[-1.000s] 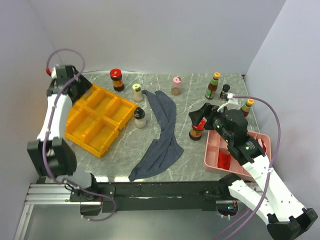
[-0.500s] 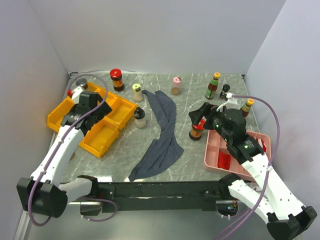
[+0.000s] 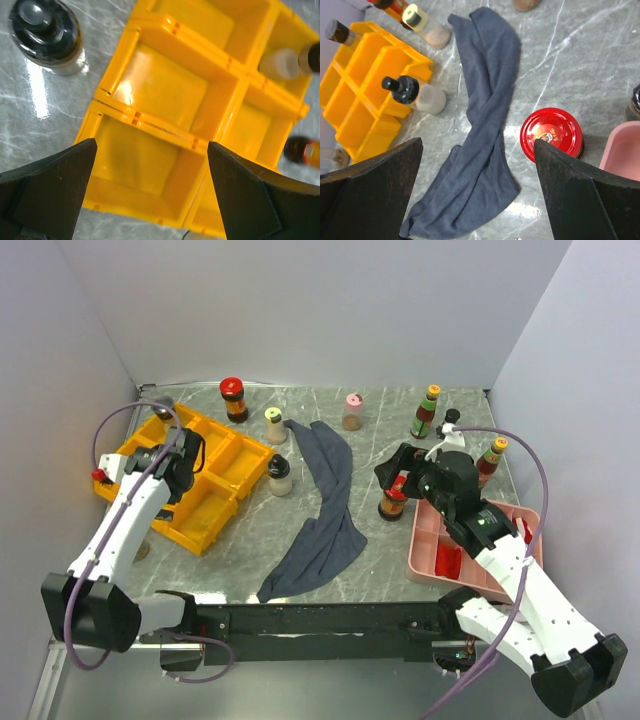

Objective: Organize the condiment bottles
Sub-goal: Pick up the bottle from the corner of the board.

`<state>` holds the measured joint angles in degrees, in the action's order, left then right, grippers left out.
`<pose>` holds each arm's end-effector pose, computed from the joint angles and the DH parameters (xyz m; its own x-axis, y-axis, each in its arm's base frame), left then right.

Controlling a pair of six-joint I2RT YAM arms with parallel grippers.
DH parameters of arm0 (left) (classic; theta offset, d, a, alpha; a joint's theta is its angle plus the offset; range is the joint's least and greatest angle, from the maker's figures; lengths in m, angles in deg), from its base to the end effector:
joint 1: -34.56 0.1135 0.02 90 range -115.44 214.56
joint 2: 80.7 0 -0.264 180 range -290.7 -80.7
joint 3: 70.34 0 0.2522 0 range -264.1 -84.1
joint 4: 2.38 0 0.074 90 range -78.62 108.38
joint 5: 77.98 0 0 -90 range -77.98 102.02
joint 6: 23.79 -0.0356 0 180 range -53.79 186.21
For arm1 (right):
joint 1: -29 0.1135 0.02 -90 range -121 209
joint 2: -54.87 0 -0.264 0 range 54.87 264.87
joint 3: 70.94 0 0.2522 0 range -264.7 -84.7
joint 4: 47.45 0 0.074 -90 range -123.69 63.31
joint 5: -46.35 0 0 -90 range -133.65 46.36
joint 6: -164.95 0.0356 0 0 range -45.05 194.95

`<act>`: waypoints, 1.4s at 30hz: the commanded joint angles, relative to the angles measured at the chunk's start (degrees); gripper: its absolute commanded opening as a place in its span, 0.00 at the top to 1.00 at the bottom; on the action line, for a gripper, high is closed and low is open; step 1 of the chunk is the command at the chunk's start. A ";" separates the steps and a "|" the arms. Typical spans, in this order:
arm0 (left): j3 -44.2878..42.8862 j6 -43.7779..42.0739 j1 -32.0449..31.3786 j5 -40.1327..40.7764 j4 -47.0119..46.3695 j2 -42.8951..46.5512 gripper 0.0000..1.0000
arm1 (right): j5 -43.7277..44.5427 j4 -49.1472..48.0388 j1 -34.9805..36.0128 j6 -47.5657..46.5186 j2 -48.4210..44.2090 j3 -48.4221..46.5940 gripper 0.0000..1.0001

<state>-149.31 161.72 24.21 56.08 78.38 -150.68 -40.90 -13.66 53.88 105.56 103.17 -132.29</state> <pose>0.2109 -0.0134 0.3064 0.1742 -0.7589 -0.6274 -0.9219 0.0982 -0.3748 0.1754 0.0794 0.3288 -0.4697 0.3428 -0.8135 -0.1631 0.8720 0.4616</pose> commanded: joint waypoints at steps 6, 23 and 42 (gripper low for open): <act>-8.00 8.39 9.19 4.74 11.48 -7.98 0.01 | 1.12 0.01 0.25 0.50 2.15 -2.94 0.00; 1.14 16.12 19.66 2.61 8.94 0.89 0.01 | 1.13 1.15 0.25 0.50 4.88 -5.14 0.00; 3.33 20.86 27.40 4.19 10.87 -4.02 0.01 | -0.72 1.94 0.25 0.50 6.64 -8.39 0.00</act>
<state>-147.34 179.66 51.12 59.00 87.52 -153.06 -41.01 -11.43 53.88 105.80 109.29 -136.71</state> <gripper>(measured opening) 0.994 0.999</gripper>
